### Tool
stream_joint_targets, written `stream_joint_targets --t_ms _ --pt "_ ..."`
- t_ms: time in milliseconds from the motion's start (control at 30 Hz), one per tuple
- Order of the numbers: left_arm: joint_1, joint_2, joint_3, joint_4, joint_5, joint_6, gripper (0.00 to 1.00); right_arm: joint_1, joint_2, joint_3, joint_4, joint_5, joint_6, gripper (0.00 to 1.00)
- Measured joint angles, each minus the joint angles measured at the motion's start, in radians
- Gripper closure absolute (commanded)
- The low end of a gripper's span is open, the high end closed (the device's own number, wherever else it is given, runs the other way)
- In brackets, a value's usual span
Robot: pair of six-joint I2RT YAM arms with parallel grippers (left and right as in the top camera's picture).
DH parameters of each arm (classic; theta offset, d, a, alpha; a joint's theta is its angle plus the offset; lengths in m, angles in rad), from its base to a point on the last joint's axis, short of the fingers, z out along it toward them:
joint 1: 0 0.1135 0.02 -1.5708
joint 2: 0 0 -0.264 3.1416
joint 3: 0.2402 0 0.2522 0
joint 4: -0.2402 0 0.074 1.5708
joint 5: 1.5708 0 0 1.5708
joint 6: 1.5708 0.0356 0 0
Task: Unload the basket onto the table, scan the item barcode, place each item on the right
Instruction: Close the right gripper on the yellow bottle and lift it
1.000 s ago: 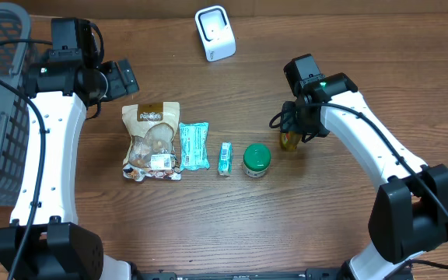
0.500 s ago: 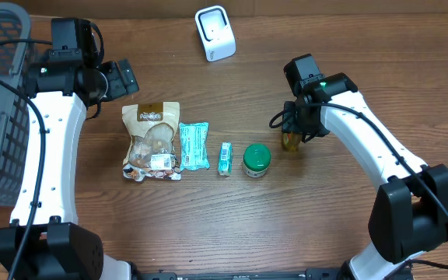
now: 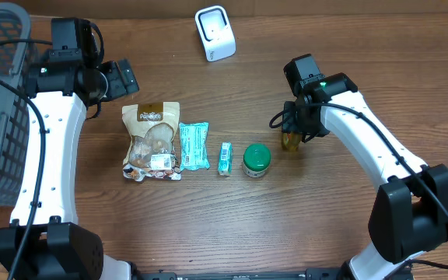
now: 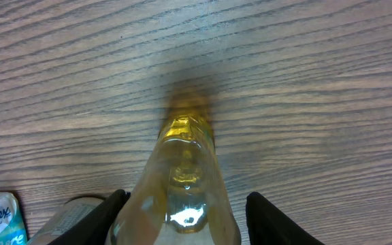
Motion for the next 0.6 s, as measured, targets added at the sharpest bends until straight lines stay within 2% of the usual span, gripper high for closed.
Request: stream_joint_targets --t_ms 600 --pt "0.000 0.000 0.000 0.000 0.000 0.000 0.00 0.000 0.000 0.000 -0.014 0.000 0.001 0.48"
